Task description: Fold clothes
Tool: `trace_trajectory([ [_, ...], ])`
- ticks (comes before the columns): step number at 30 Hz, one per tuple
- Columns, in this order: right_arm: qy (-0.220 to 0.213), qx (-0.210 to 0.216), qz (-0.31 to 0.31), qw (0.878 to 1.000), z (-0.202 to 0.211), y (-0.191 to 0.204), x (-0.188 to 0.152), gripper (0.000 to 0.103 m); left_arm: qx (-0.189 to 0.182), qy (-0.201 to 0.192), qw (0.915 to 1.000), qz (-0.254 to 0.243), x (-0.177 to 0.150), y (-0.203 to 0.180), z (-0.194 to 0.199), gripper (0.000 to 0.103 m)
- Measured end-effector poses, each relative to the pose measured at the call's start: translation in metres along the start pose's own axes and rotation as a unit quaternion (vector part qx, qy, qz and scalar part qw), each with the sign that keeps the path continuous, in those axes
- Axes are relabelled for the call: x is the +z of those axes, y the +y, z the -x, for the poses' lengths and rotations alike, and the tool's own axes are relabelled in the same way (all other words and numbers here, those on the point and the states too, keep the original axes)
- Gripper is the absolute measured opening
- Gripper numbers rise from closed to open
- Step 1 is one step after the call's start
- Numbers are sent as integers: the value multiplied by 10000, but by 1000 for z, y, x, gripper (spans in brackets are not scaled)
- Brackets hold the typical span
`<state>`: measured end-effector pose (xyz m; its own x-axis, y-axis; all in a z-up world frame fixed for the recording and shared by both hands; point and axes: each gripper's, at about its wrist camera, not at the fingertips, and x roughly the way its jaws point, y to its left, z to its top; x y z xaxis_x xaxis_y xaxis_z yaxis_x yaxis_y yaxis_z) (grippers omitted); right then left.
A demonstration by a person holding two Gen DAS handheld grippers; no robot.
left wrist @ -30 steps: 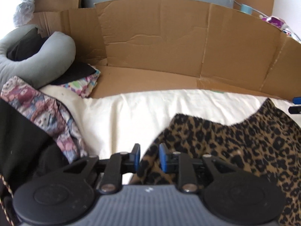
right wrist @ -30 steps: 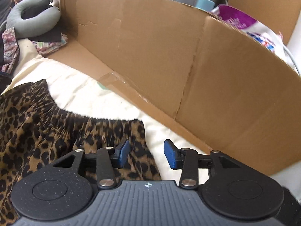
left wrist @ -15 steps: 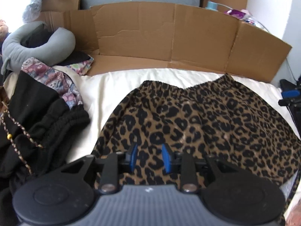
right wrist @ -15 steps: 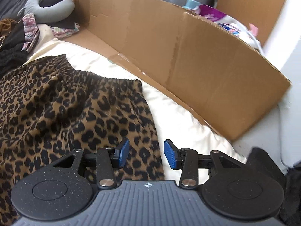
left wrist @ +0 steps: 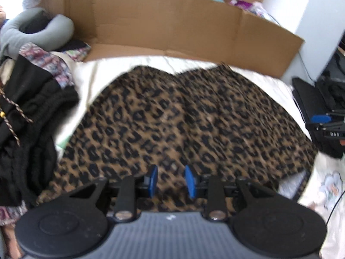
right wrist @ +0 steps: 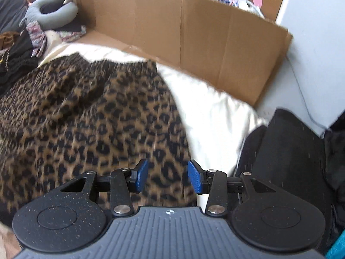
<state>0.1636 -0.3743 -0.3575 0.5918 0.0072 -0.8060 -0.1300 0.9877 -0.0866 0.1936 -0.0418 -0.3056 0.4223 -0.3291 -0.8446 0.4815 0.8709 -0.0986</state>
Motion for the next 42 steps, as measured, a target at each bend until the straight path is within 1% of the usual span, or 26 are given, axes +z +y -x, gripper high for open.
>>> trace_trajectory([
  [7,95,-91,-472,9988,6,-10,-31,47,-391,253,9987,-205,-21,-33,-3,30],
  [11,79,-26,-651,9978,11,-10,-40,47,-459,310,9982,-225,-29,-46,-3,30],
  [15,85,48,-773,9970,18,-11,-48,47,-526,295,9969,-499,-35,-63,1,31],
  [19,93,27,-905,9958,25,-16,-53,47,-601,411,9945,-746,-38,-80,2,32],
  [27,53,-21,-1229,9924,22,-23,-60,47,-816,495,9922,-808,-46,-99,-9,34],
  [32,143,-32,-1195,9927,16,-22,-65,47,-912,533,9899,-948,-53,-113,-13,43],
  [34,188,-50,-1209,9925,14,-22,-68,47,-924,542,9880,-1114,-58,-120,-14,44],
  [36,220,-84,-1216,9923,13,-23,-71,47,-946,525,9854,-1317,-65,-128,-14,47],
  [37,229,-101,-1223,9922,13,-24,-72,47,-959,510,9838,-1427,-68,-132,-14,52],
  [38,239,-118,-1238,9919,12,-25,-74,47,-931,488,9818,-1580,-72,-136,-15,58],
  [39,248,-135,-1257,9917,12,-26,-75,47,-839,455,9790,-1802,-77,-141,-15,60],
  [40,259,-146,-1278,9914,12,-27,-77,47,-743,432,9762,-1989,-82,-145,-16,60],
  [42,278,-157,-1312,9908,12,-28,-81,47,-620,453,9747,-2098,-87,-148,-21,60],
])
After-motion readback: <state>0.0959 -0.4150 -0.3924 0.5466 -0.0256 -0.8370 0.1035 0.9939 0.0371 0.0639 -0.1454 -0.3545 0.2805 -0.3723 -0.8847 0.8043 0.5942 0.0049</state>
